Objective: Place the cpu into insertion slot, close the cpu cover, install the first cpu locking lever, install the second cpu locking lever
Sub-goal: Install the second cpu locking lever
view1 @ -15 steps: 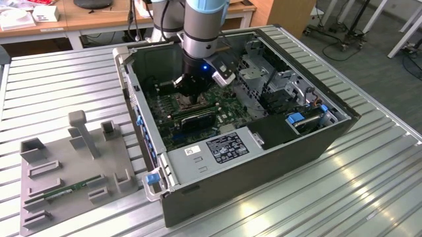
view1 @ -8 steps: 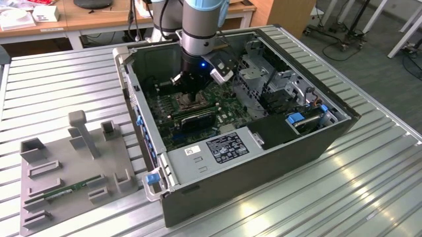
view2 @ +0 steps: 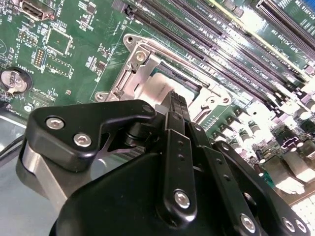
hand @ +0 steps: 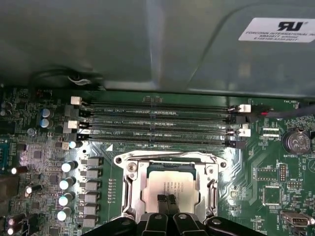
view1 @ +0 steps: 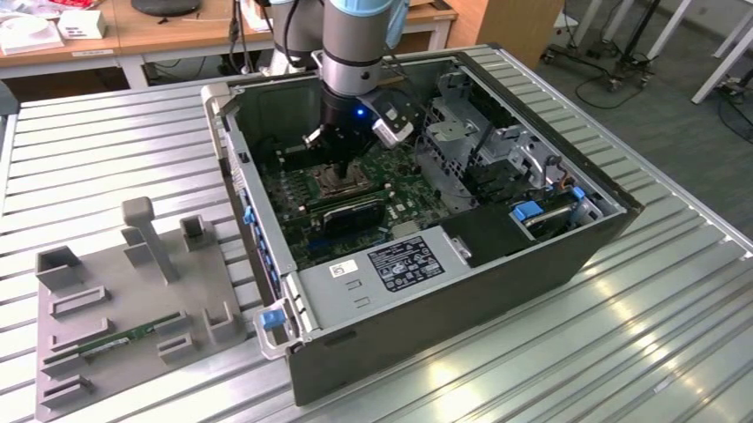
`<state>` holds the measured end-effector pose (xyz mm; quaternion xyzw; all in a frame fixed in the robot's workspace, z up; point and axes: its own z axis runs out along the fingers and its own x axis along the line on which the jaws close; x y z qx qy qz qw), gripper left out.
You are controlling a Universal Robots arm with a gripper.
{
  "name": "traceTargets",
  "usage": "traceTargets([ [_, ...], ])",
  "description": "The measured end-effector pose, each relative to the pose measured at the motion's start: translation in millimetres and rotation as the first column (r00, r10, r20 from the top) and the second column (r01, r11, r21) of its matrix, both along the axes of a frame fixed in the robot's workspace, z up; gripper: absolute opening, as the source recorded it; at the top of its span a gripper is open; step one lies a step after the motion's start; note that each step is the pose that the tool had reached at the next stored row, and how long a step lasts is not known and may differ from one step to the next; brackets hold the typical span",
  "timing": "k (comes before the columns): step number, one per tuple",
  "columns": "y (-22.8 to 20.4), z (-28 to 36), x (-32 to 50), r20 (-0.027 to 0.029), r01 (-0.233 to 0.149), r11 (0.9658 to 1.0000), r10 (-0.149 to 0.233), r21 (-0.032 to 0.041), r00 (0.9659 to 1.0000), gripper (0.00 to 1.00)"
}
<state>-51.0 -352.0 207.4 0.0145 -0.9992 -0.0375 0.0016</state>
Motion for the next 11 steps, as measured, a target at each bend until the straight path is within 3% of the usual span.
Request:
traceTargets([
  [4,0.1,4.8,-0.1,-0.0001,0.000,1.0000,0.000,-0.0001,1.0000,0.11],
  [11,0.1,21.1,-0.1,-0.0001,0.000,1.0000,0.000,-0.0002,1.0000,0.11],
])
